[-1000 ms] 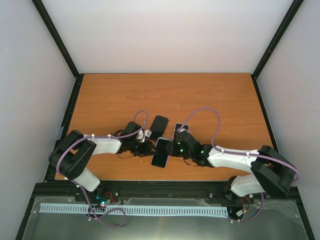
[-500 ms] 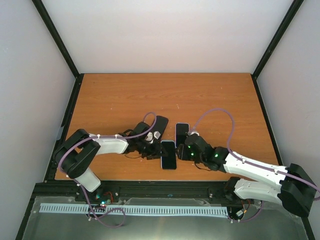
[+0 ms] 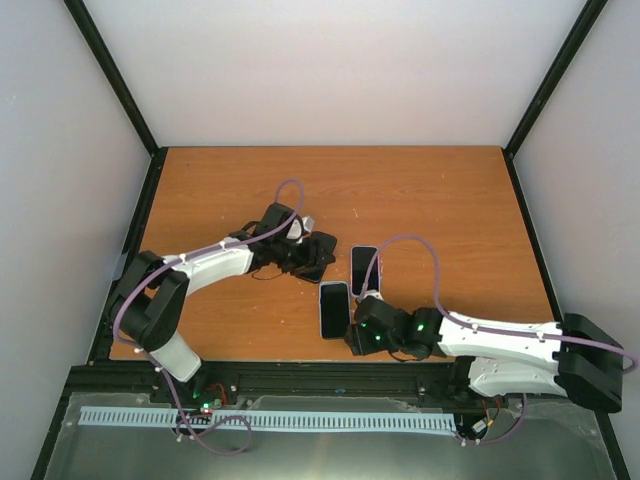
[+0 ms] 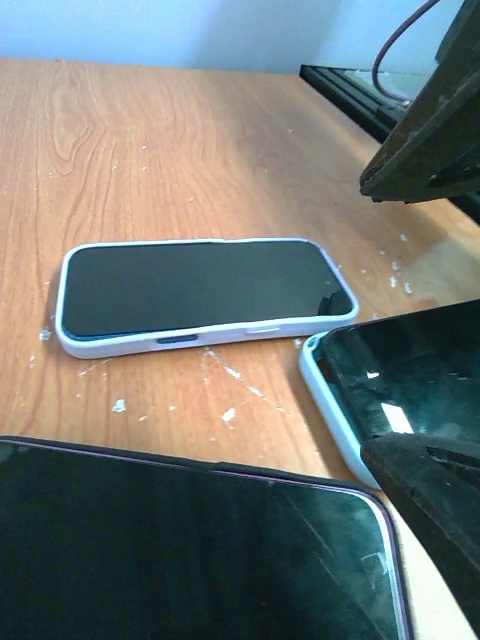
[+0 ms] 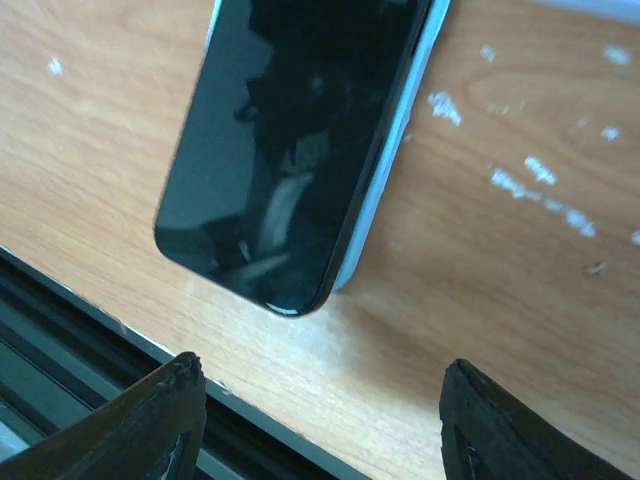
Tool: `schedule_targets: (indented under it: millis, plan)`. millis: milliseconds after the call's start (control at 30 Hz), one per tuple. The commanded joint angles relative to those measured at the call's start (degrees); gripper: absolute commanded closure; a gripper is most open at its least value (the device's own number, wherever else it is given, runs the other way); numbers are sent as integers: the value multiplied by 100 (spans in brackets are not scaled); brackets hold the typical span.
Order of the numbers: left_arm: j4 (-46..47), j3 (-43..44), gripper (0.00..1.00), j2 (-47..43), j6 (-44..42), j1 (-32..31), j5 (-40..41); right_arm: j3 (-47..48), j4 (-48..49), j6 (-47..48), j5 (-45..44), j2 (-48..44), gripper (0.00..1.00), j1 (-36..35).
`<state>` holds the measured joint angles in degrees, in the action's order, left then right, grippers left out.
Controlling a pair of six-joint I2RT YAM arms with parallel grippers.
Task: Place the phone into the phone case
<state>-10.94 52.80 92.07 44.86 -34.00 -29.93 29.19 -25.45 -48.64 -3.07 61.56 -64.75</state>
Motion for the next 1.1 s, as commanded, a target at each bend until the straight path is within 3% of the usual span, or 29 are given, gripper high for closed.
schedule_targets:
  millis: [0, 200, 600, 1067]
  plan:
    - [-227, 464, 39, 543, -479, 33, 100, 164, 29, 118, -293, 490, 37, -393]
    - [-126, 1029, 44, 1220, -860, 42, -422, 583, -97, 341, -797, 1356, 39, -712]
    - [-502, 1407, 50, 2007, -1272, 56, -209, 772, 67, 378, -1290, 1789, 54, -758]
    - [-304, 429, 55, 1791, -982, -15, -739, 758, 246, 341, -1659, 1755, 68, -759]
